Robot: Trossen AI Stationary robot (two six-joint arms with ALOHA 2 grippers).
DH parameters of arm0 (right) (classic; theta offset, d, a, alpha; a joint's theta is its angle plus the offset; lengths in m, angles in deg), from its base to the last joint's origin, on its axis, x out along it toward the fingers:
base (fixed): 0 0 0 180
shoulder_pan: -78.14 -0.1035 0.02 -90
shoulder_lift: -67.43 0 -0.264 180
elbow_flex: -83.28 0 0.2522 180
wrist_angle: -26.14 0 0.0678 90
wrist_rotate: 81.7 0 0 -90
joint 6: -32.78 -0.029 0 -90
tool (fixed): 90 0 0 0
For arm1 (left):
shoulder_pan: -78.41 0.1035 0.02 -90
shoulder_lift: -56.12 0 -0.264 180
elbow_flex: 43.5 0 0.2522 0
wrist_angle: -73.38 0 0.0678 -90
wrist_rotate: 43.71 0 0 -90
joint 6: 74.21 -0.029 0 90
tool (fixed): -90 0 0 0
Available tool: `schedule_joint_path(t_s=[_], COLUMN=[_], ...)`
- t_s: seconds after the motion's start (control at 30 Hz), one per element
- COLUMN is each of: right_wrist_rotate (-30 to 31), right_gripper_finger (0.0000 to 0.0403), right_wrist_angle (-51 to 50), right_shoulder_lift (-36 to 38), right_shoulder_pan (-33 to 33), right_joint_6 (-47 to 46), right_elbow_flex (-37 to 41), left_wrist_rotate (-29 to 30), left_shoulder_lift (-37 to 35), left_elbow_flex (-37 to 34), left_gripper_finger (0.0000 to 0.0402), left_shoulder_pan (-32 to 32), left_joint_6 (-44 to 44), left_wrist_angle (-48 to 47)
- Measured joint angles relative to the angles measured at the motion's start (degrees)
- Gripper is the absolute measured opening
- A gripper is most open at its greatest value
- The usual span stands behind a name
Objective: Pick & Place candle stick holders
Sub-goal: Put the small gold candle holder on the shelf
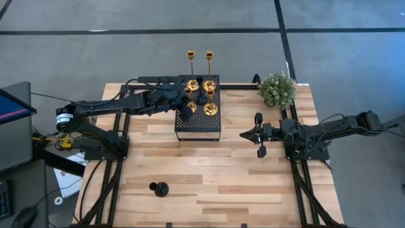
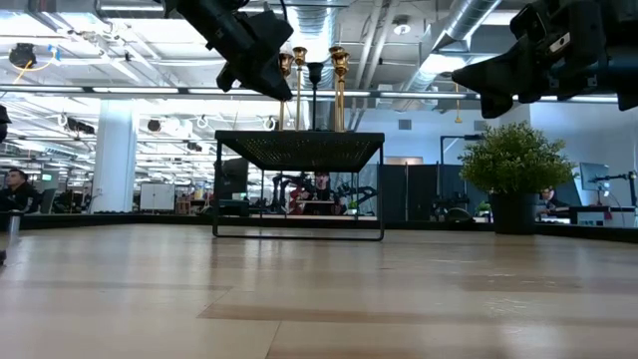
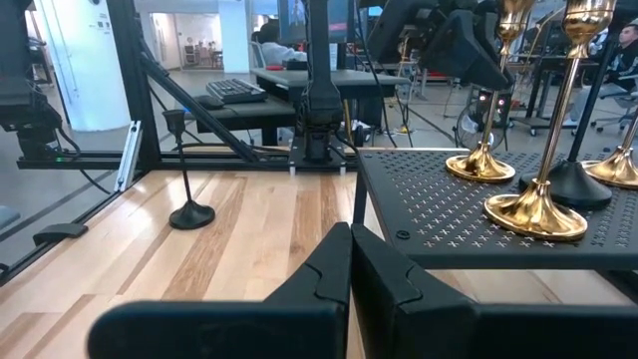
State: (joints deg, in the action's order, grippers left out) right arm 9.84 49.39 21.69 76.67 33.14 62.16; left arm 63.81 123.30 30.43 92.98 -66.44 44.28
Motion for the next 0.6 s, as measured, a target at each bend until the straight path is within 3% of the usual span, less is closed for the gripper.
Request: schedule_joint_path(t_s=[0.6], right_wrist_rotate=[0.00], right_gripper_finger=[0.0000], right_wrist_angle=[-0.24], right_shoulder_lift=[0.00], right_shoulder_pan=[0.02], right_joint_6=[0.01], right_elbow_flex=[0.00], left_wrist_rotate=[0.02], left_shoulder_lift=[-0.04], left_elbow_flex=[0.09], left_gripper_finger=[0.0066], left_shoulder_pan=[0.01], left_joint_6=[-0.80], left_wrist_angle=[-0.02])
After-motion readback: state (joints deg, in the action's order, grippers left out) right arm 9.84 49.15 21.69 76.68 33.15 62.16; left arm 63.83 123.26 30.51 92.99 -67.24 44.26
